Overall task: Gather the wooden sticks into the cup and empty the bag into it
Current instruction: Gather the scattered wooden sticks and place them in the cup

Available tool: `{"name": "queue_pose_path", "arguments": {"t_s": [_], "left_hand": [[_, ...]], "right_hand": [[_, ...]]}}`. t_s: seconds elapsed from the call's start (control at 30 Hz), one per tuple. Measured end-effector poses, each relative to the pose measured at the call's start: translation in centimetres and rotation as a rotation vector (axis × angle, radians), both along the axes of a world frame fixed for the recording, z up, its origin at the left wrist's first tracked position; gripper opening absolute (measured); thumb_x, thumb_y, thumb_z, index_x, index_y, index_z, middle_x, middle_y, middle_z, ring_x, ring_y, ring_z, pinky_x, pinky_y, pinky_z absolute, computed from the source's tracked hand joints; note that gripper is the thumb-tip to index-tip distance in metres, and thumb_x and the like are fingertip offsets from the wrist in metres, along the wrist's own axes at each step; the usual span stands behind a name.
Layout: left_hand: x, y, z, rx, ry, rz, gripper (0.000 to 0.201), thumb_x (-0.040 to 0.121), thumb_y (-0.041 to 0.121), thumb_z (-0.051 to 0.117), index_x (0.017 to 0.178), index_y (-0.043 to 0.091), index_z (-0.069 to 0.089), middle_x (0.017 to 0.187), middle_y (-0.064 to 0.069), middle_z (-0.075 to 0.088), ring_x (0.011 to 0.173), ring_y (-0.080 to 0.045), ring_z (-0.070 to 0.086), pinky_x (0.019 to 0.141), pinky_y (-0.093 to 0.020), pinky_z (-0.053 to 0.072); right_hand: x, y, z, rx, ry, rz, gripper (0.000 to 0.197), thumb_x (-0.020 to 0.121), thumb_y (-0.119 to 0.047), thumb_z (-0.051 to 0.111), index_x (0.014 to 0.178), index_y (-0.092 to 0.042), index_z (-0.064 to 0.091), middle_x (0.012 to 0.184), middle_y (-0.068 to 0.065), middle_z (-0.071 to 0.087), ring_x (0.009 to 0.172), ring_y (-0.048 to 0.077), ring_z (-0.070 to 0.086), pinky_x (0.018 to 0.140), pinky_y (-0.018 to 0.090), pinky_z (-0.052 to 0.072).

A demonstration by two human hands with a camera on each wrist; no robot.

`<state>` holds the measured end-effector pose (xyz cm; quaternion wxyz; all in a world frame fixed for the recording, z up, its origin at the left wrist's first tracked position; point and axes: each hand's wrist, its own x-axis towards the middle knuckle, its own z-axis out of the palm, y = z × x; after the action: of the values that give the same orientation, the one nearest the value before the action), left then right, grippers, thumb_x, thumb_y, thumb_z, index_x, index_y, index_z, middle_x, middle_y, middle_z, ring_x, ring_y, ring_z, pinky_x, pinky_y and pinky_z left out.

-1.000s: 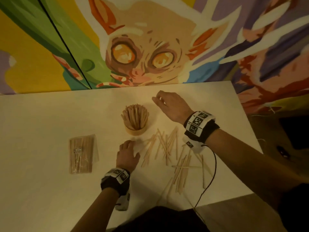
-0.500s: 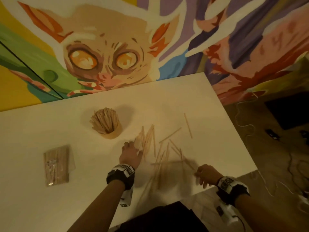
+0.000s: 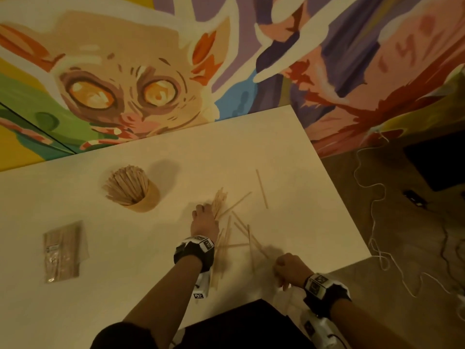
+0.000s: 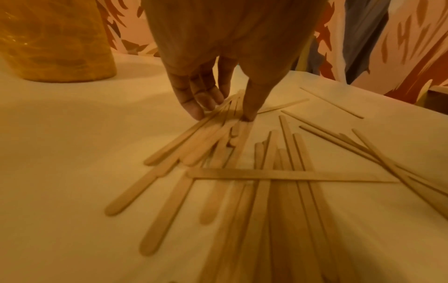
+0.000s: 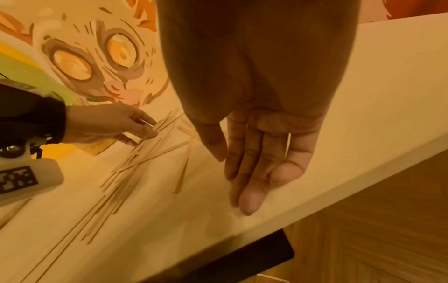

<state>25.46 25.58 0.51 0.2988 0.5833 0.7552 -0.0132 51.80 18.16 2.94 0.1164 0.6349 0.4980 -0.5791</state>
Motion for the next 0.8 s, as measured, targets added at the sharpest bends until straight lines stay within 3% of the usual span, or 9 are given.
{"name": "queue_pose_path", "arguments": {"t_s": [0.23, 0.4, 0.63, 0.8], "left_hand": [[0.3, -0.8, -0.5, 0.001, -0.018, 0.029, 0.032, 0.09, 0.001, 0.049, 0.122, 0.003, 0.049, 0.127, -0.016, 0.05, 0.115, -0.032, 0.047, 0.092, -0.038, 0.042], [1.2, -2.0, -0.7, 0.016, 0.041, -0.011, 0.034, 0.093, 0.016, 0.052, 0.124, 0.002, 0.045, 0.127, -0.015, 0.045, 0.114, -0.031, 0.043, 0.094, -0.038, 0.041], [1.6, -2.3, -0.9, -0.021, 0.086, -0.105, 0.039, 0.094, 0.006, 0.046, 0.131, 0.0, 0.041, 0.132, -0.017, 0.043, 0.118, -0.032, 0.044, 0.095, -0.037, 0.041], [1.7, -2.9, -1.0, 0.038, 0.212, -0.196, 0.037, 0.09, -0.001, 0.042, 0.127, -0.006, 0.046, 0.124, -0.023, 0.05, 0.109, -0.037, 0.051, 0.082, -0.041, 0.051]], "right_hand": [[1.1, 0.4, -0.5, -0.033, 0.058, 0.014, 0.023, 0.09, -0.009, 0.048, 0.073, -0.004, 0.064, 0.063, 0.012, 0.07, 0.044, 0.016, 0.064, 0.04, 0.017, 0.042], [1.3, 0.8, -0.9, -0.042, 0.087, 0.033, 0.027, 0.091, -0.013, 0.05, 0.068, -0.01, 0.064, 0.066, 0.013, 0.072, 0.047, 0.017, 0.066, 0.043, 0.018, 0.043], [1.6, 1.0, -0.9, -0.073, 0.108, 0.038, 0.022, 0.091, -0.013, 0.05, 0.074, -0.008, 0.064, 0.066, 0.012, 0.071, 0.046, 0.015, 0.065, 0.043, 0.019, 0.044], [1.8, 1.2, -1.1, -0.094, 0.119, 0.016, 0.022, 0.091, -0.012, 0.05, 0.073, -0.009, 0.063, 0.066, 0.012, 0.071, 0.046, 0.015, 0.065, 0.043, 0.019, 0.045]]}}
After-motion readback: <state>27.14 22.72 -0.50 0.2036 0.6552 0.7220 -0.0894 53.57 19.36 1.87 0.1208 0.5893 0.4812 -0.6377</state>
